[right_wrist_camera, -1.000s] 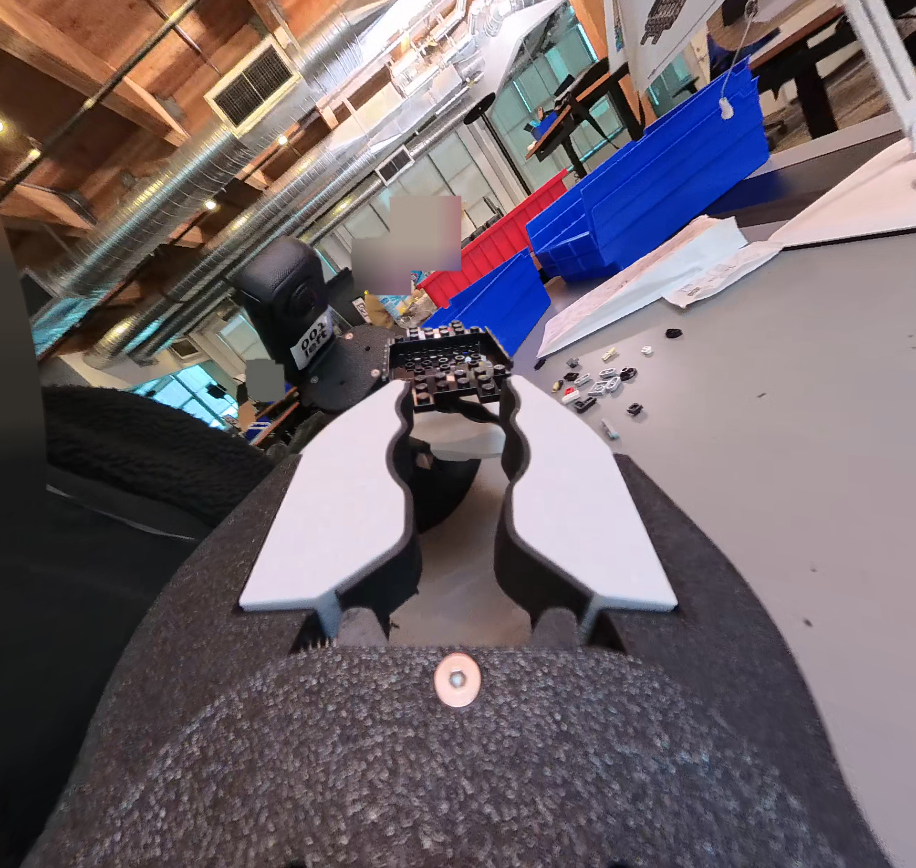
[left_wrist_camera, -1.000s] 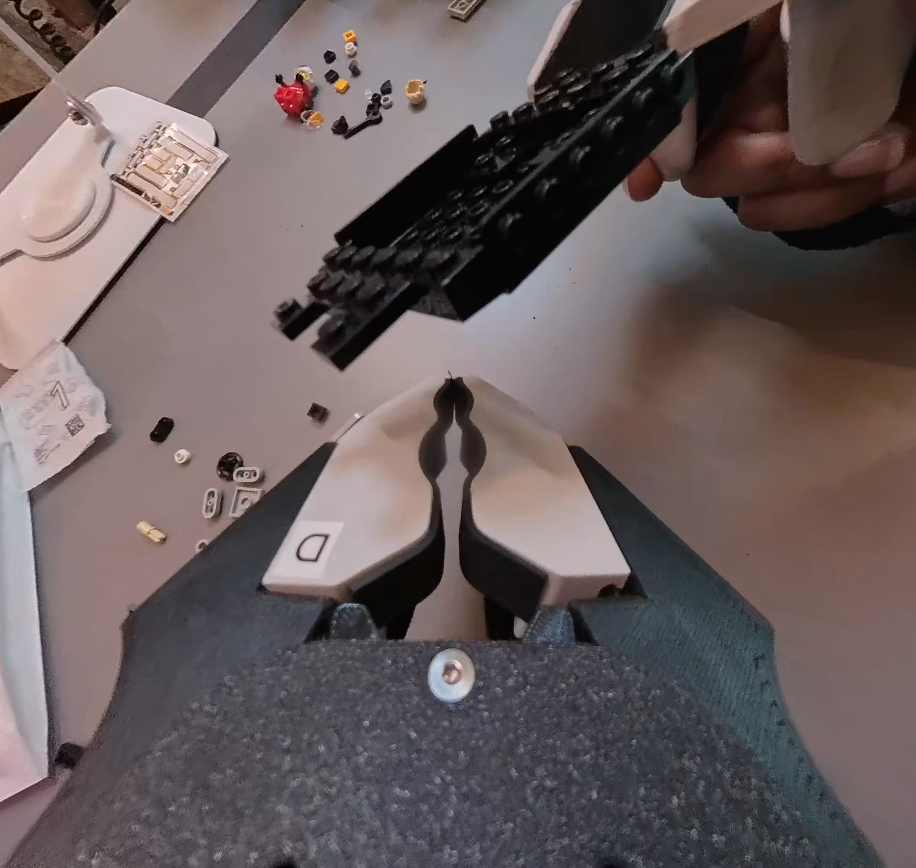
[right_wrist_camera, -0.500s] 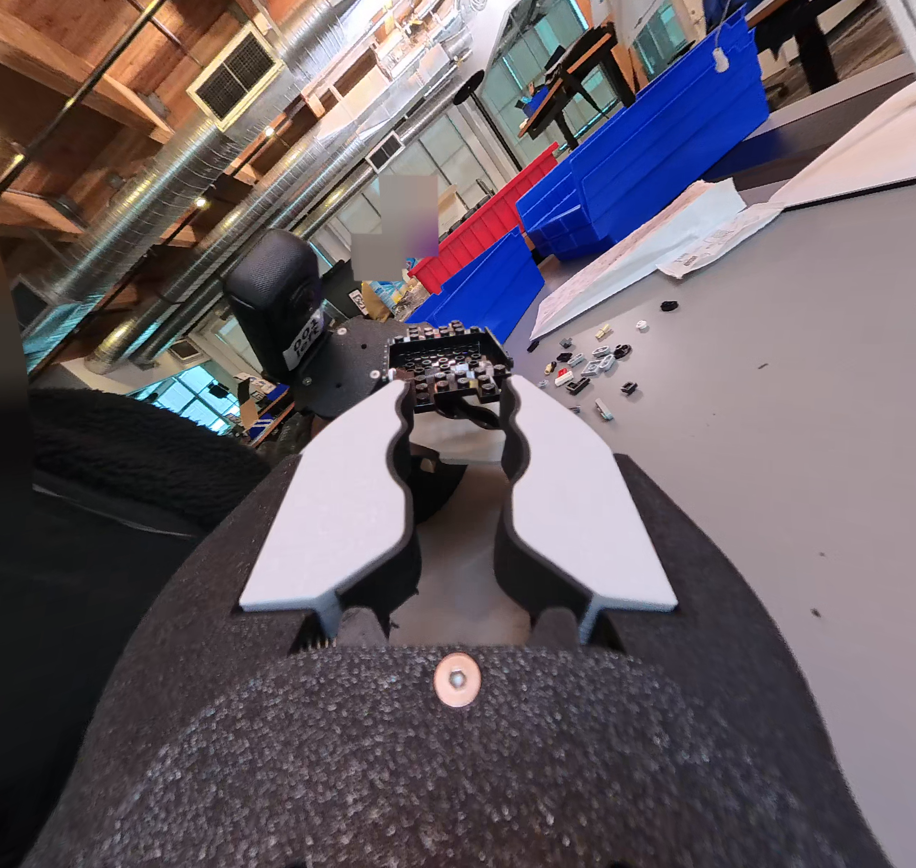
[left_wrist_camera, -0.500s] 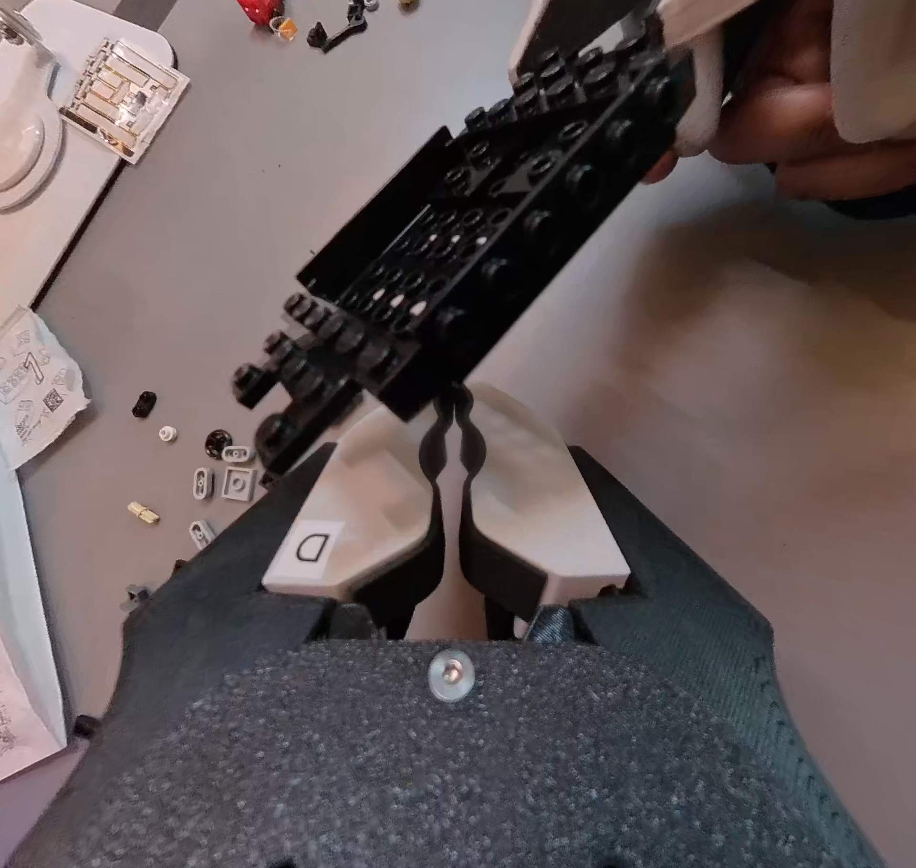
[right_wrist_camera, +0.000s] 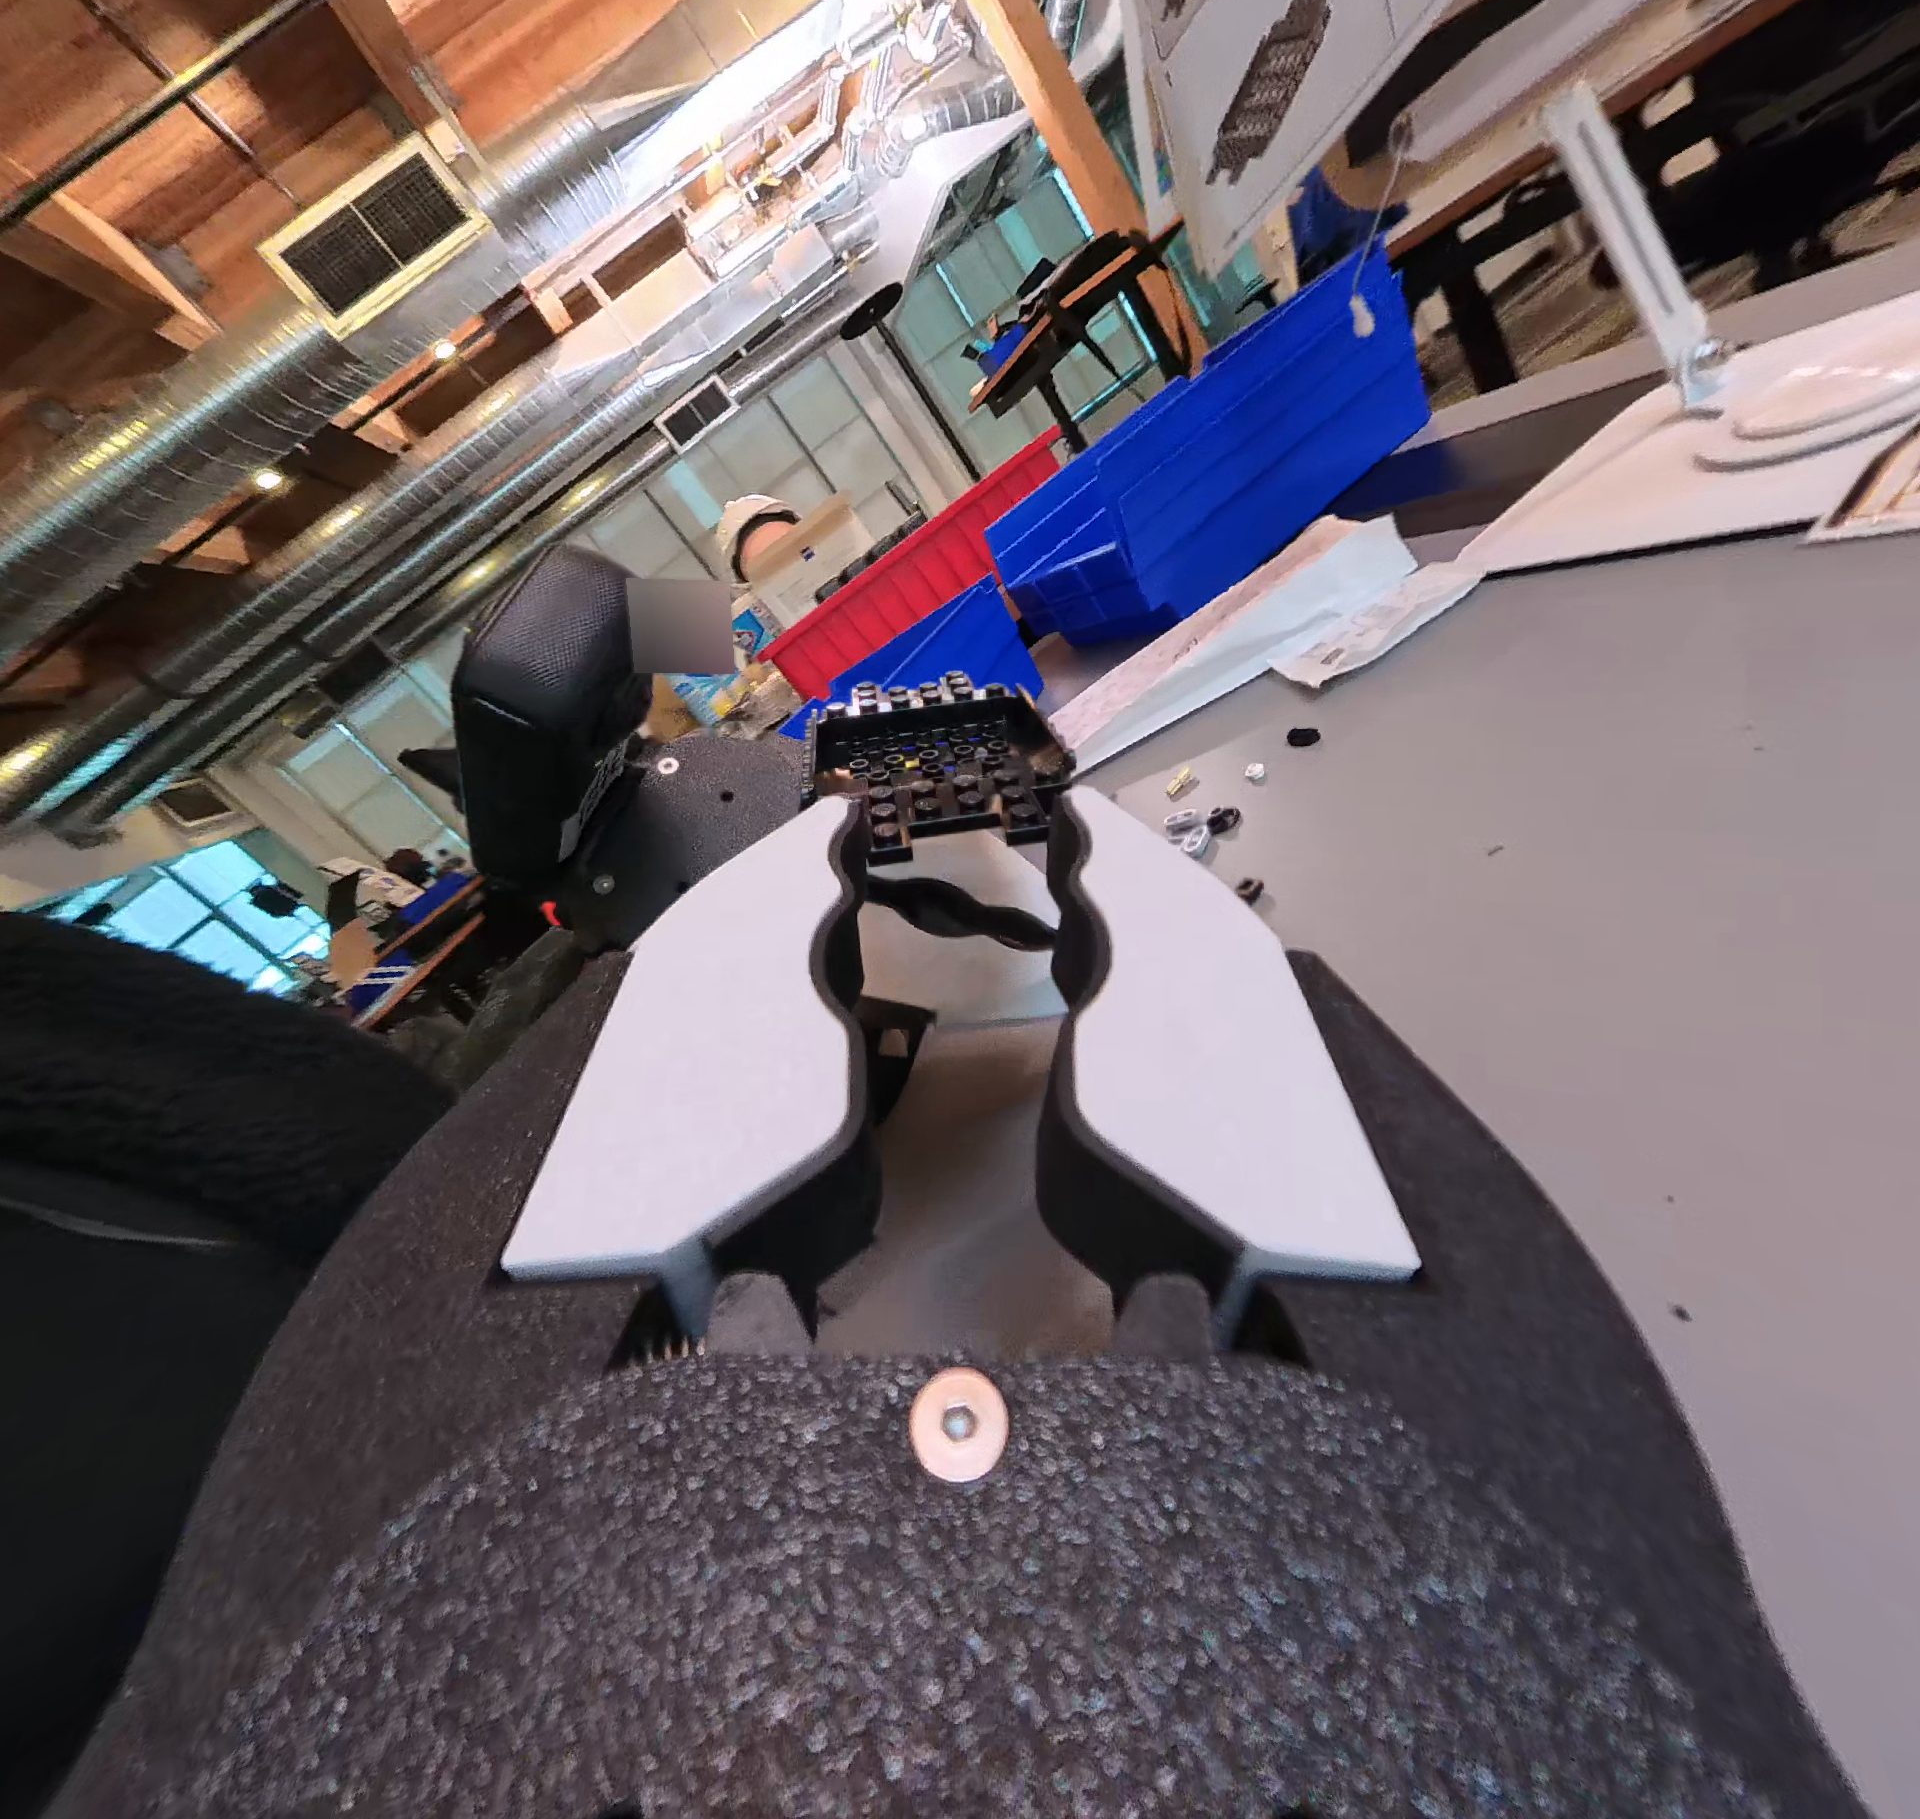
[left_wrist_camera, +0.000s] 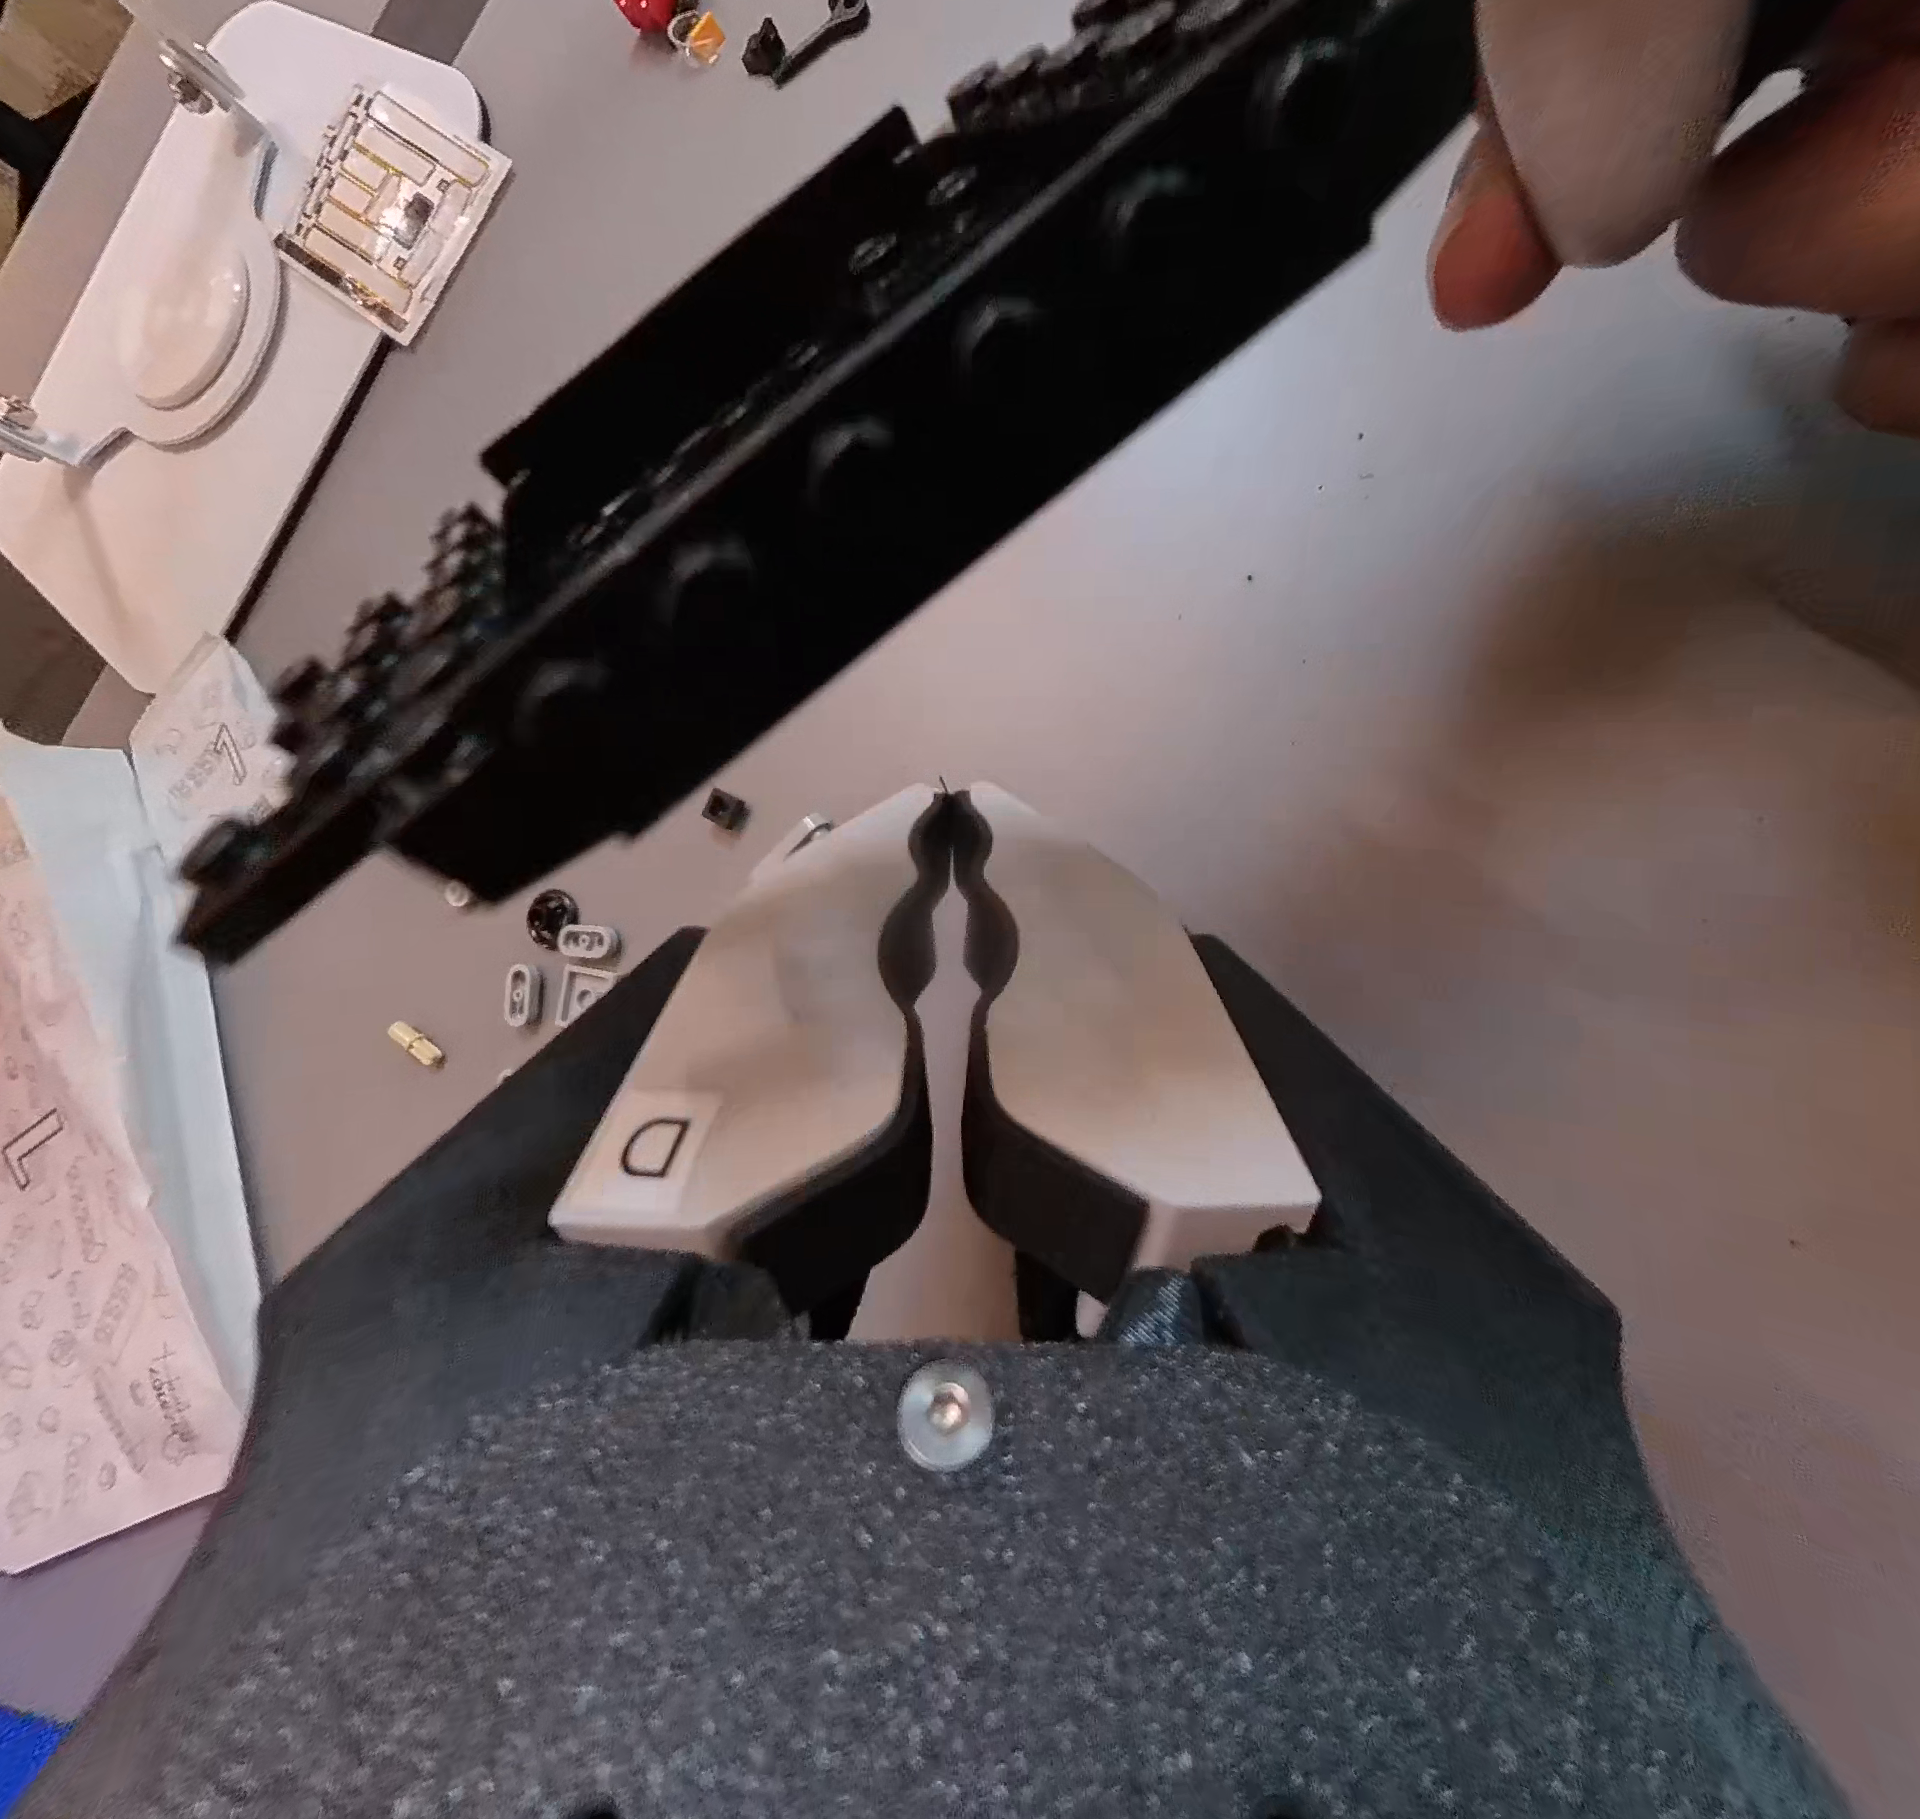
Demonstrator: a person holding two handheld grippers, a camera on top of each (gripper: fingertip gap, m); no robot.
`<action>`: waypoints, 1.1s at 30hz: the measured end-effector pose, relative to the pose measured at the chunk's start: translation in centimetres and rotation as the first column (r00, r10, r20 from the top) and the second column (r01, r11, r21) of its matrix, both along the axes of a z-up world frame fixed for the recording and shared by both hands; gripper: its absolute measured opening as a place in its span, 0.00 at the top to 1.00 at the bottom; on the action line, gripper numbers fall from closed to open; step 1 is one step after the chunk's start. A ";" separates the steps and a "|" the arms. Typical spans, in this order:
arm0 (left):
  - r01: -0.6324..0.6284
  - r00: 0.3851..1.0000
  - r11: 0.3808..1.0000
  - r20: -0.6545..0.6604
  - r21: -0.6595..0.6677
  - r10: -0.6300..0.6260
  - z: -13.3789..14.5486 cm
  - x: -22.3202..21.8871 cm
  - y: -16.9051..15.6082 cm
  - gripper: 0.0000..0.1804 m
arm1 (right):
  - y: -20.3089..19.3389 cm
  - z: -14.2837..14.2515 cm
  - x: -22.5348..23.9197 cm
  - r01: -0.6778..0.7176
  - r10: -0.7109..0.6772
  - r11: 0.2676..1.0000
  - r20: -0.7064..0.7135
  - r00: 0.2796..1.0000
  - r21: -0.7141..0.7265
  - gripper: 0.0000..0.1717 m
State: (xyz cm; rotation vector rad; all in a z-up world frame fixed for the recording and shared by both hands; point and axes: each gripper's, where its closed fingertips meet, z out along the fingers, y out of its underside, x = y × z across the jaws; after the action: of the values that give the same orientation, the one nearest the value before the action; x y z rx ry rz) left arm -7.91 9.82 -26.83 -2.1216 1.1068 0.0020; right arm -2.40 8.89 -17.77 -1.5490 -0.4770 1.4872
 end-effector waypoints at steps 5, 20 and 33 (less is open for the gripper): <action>-0.029 0.999 1.000 -0.021 0.007 0.029 0.2 -0.3 0.6 1.00 | -0.7 0.5 -1.1 0.058 -0.059 0.997 0.021 0.998 0.043 0.80; -0.031 0.999 0.999 -0.043 -0.018 0.030 -0.4 -0.5 0.6 0.57 | -1.2 0.7 -2.4 0.109 -0.116 0.987 0.059 0.991 0.116 0.80; -0.024 0.998 0.999 -0.052 -0.040 0.022 -0.9 -0.6 0.4 0.54 | -1.3 0.3 -2.8 0.092 -0.101 0.990 0.075 0.992 0.110 0.80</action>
State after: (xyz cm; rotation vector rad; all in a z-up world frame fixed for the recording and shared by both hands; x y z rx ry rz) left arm -8.47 10.18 -27.70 -2.1816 1.1207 0.0453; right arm -5.17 7.58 -17.43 -1.5303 -0.5121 1.3091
